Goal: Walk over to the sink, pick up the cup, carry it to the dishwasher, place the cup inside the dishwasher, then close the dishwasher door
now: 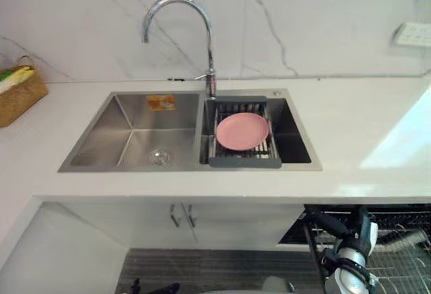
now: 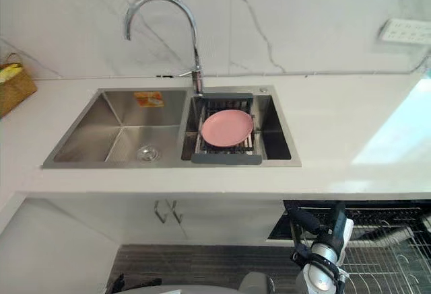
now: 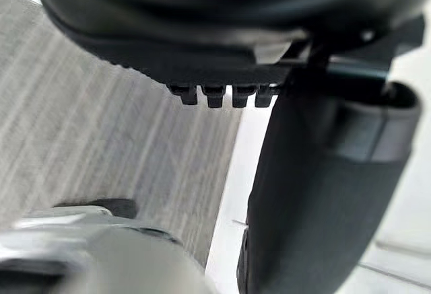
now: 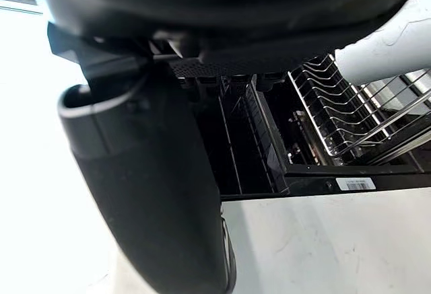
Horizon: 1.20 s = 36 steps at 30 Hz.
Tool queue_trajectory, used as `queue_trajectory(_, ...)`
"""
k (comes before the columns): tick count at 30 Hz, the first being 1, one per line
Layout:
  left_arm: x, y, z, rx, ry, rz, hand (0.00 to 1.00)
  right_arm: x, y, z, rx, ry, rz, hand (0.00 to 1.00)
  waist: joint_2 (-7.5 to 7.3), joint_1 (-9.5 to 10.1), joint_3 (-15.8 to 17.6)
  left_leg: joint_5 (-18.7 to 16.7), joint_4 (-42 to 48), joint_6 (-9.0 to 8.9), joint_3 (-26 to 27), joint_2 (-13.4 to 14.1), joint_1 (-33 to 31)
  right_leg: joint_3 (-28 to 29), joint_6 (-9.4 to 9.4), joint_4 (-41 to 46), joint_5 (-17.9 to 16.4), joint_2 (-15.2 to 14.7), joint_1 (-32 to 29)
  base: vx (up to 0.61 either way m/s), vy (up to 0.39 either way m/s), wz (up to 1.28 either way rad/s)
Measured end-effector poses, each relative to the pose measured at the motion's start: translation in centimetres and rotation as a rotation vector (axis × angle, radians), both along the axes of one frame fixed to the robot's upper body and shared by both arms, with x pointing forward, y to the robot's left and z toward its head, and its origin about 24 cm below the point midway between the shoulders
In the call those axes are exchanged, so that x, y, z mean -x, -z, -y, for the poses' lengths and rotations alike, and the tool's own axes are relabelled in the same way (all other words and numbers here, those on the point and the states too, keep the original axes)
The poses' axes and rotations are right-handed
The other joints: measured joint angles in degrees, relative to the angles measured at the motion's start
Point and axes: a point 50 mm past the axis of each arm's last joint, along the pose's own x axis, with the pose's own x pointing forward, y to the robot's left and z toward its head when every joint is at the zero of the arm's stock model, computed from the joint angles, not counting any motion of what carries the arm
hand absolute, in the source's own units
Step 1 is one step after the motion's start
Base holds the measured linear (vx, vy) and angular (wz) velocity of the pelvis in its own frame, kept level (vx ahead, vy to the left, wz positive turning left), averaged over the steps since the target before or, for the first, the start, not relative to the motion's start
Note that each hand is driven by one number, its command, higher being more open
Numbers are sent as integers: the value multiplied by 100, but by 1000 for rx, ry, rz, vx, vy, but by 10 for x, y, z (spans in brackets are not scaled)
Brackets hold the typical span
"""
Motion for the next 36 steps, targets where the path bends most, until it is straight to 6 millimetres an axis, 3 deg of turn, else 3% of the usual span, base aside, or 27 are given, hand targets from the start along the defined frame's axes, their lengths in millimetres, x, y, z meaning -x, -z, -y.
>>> queue_trajectory(1, -11, -2, -2, -7, 11, 25, 100, 2, 2, -1, -4, -2, -9, 100, -21, -20, 3, -38, 33, -98, -94, 86, 2, 3, 92, -639, 878, 176, 209, 159, -129, -16)
queue_trajectory(2, -15, -2, 0, 0, 15, 28, 100, 3, 2, 1, -1, 1, -14, 100, 34, -24, -8, -58, 50, -157, -150, 179, 5, -39, 49, -841, 1033, 298, 338, 141, -128, -23)
queue_trajectory(4, -33, -4, 9, 10, 56, 72, 100, 4, 4, 0, -4, -18, -23, 100, 83, -30, -2, -124, 79, -309, -297, 309, 118, -1, 34, -983, 1078, 459, 488, 101, -92, -23)
queue_trajectory(8, -44, -5, 19, 21, 86, 113, 100, 8, 10, 5, -4, -11, -56, 100, 89, -21, -7, -153, -53, -352, -396, 287, 367, -52, 58, -1196, 1092, 474, 827, 6, 9, 7)
queue_trajectory(15, -10, 0, 8, -15, 87, 20, 100, 7, 9, 6, 7, -21, -56, 100, 197, 27, -74, -150, -102, -343, -362, 309, 342, -36, 33, -1944, 1425, 621, 1113, -30, 2, -3)
queue_trajectory(21, 0, 3, 11, -16, 110, -23, 100, 5, 7, 3, 45, 5, -66, 100, 269, 30, -125, -139, -172, -356, -273, 320, 352, 41, 23, -2164, 1543, 704, 1142, -4, -10, -8)
queue_trajectory(26, 9, 4, 11, -26, 92, -35, 100, 5, 2, 7, 93, 154, -57, 100, 481, 25, -268, -134, -229, -361, -231, 316, 366, 74, 27, -2277, 1593, 729, 1145, 29, 1, -3)
queue_trajectory(32, 5, 4, 18, -16, 136, -21, 100, 6, -2, 6, 143, 357, -62, 100, 523, 68, -279, -135, -229, -363, -237, 304, 351, 102, 32, -2460, 1661, 740, 1220, -19, -10, 2)
queue_trajectory(35, 3, 5, 25, 7, 139, -17, 100, 7, -5, 18, -12, 552, -3, 100, 518, 74, -263, -138, -233, -364, -237, 304, 352, 150, 32, -2460, 1660, 743, 1220, -50, -18, 0)
queue_trajectory(36, 4, 5, 25, 8, 139, -19, 100, 11, -6, 29, -117, 689, 54, 100, 527, 70, -246, -138, -233, -364, -236, 301, 354, 165, 32, -2460, 1660, 743, 1218, -41, -15, -2)
